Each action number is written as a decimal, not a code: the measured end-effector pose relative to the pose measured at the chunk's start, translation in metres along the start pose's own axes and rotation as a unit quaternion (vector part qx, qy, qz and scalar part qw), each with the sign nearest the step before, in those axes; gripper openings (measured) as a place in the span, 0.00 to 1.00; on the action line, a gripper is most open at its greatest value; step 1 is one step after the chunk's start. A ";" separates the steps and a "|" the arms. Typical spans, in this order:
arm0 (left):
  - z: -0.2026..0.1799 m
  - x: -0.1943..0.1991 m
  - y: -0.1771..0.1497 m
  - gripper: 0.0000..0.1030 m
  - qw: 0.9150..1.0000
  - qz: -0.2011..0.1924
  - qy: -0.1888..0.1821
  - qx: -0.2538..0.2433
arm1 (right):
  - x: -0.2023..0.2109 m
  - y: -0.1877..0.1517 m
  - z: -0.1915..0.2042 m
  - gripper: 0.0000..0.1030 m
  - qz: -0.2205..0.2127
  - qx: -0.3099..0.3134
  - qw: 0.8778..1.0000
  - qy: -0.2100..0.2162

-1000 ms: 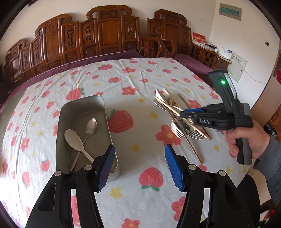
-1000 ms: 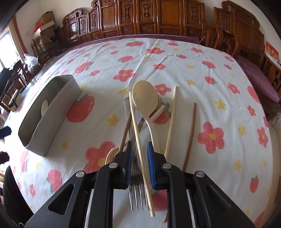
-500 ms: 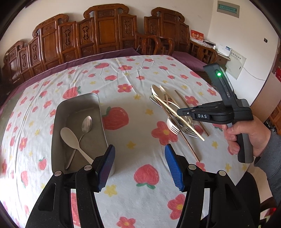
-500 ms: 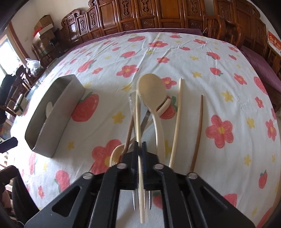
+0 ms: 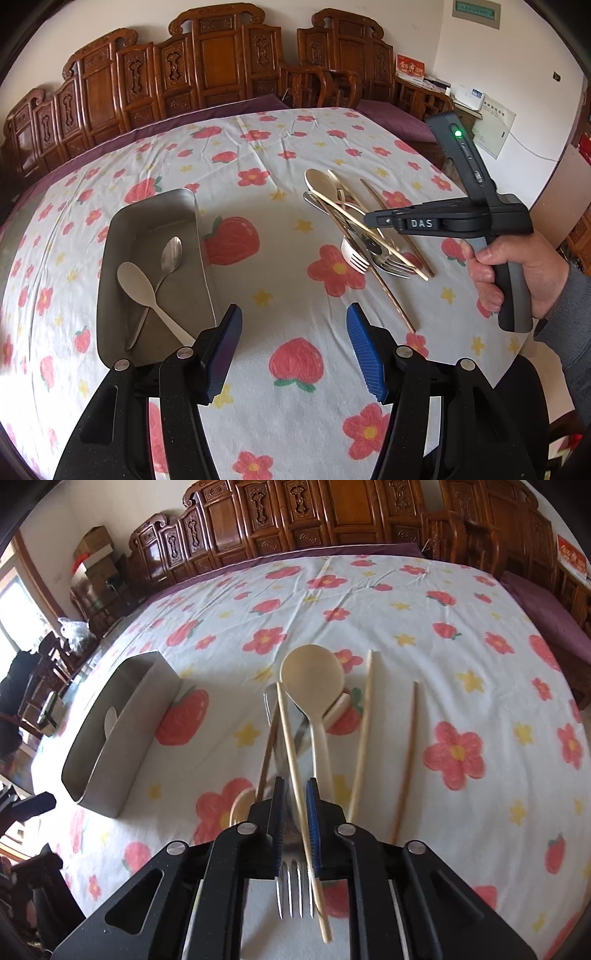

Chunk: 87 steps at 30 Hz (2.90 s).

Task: Organize utensils
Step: 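Return the right tool to the pile and grasp a light bamboo chopstick, then grasp a dark wooden chopstick with the left tool while the right tool holds the bamboo chopstick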

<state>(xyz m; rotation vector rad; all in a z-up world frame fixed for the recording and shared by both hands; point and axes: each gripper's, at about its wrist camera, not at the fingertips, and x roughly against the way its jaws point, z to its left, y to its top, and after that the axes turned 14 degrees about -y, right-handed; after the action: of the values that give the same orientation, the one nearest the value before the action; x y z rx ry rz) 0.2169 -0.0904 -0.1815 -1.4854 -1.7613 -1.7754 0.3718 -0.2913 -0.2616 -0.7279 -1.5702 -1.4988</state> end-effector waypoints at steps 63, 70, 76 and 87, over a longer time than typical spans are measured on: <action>-0.052 -0.143 0.026 0.04 0.992 0.101 0.030 0.070 | 0.072 -0.058 -0.070 0.06 -0.030 -0.070 0.997 -0.023; -0.054 -0.118 0.025 0.04 0.995 0.080 0.015 0.057 | 0.075 -0.058 -0.063 0.05 -0.034 -0.063 0.997 -0.020; -0.056 -0.093 0.031 0.04 0.997 0.057 0.012 0.046 | 0.084 -0.054 -0.055 0.05 -0.045 -0.059 0.997 -0.016; -0.029 -0.051 0.037 0.04 0.998 0.024 0.034 0.038 | 0.095 -0.052 -0.030 0.05 -0.059 -0.038 0.997 -0.017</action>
<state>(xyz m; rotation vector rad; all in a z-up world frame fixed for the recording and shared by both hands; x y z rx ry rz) 0.2544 -0.1483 -0.1904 -1.4089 -1.7243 -1.6966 0.2864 -0.3398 -0.2076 -0.7189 -1.6131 -1.6478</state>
